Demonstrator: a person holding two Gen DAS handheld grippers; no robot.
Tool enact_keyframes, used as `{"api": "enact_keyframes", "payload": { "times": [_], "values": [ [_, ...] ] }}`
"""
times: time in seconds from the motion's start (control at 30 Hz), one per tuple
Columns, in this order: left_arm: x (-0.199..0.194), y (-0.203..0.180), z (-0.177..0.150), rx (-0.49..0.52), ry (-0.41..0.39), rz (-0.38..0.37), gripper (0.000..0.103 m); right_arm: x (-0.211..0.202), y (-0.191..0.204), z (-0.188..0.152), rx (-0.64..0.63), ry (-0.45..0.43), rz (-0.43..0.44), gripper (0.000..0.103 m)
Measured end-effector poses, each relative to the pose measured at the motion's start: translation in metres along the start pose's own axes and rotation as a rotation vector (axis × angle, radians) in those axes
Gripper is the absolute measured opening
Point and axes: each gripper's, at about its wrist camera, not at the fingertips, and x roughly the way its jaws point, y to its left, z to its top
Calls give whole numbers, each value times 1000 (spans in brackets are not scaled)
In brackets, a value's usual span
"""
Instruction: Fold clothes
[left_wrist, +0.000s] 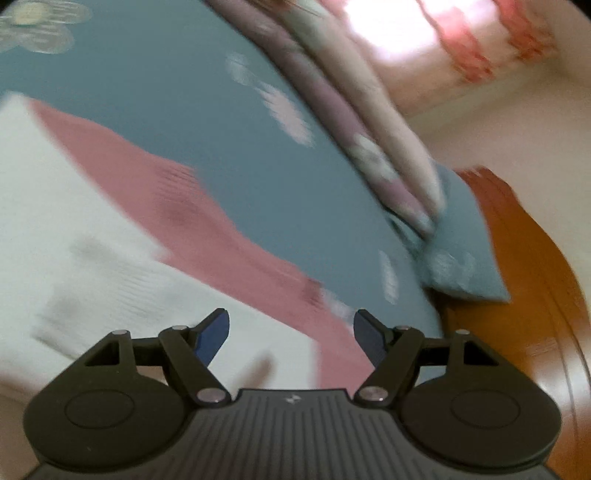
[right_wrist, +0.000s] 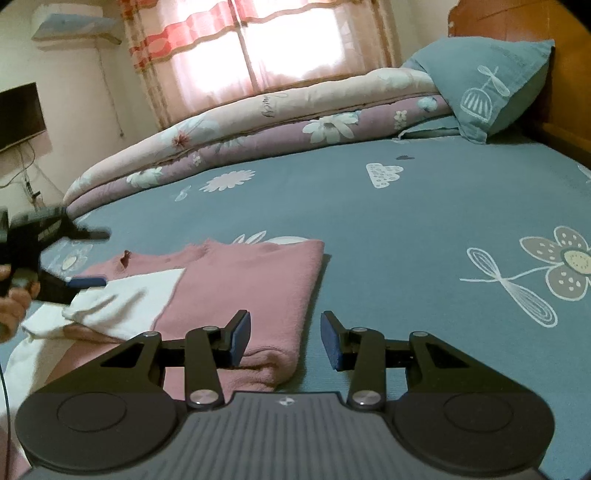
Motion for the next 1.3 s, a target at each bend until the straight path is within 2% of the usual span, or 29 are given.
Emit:
{"api": "enact_keyframes", "payload": {
  "times": [0.13, 0.23, 0.33, 0.57, 0.67, 0.73, 0.83, 0.93, 1.0, 1.03, 1.1, 1.17, 1.3],
  "values": [
    [41, -38, -38, 59, 130, -101, 74, 0, 0, 0, -5, 2, -2, 47],
    [67, -46, -63, 83, 205, -108, 74, -1, -1, 0, -6, 1, -2, 47],
    [70, -40, -71, 75, 202, -107, 74, -4, -5, 1, 3, -10, -1, 48],
    [45, -43, -62, 61, 215, -75, 74, -9, -8, 3, 30, -24, 4, 51],
    [45, -48, -53, 39, 165, -123, 78, -9, -3, 2, 8, -22, 6, 51],
    [59, -52, -48, 25, 162, -138, 78, -8, 0, 2, -10, -16, 3, 51],
    [81, -55, -48, 47, 146, -56, 78, -5, 0, 1, -20, -6, -7, 52],
    [93, -47, -48, 21, 126, -27, 78, -2, -3, 1, -13, 8, -11, 52],
    [88, -45, -42, 40, 106, 1, 77, 0, -6, 1, -11, 23, -38, 53],
    [84, -48, -38, 62, 80, 44, 77, 1, -8, 1, -7, 31, -52, 53],
    [72, -49, -31, 51, 54, 80, 76, 1, -11, 1, 12, 34, -61, 53],
    [58, -54, -33, 41, 69, 26, 77, -1, -15, 2, 32, 27, -51, 53],
    [42, -73, -71, 116, 174, -73, 78, -6, -17, 5, 33, 15, -64, 56]
  ]
}}
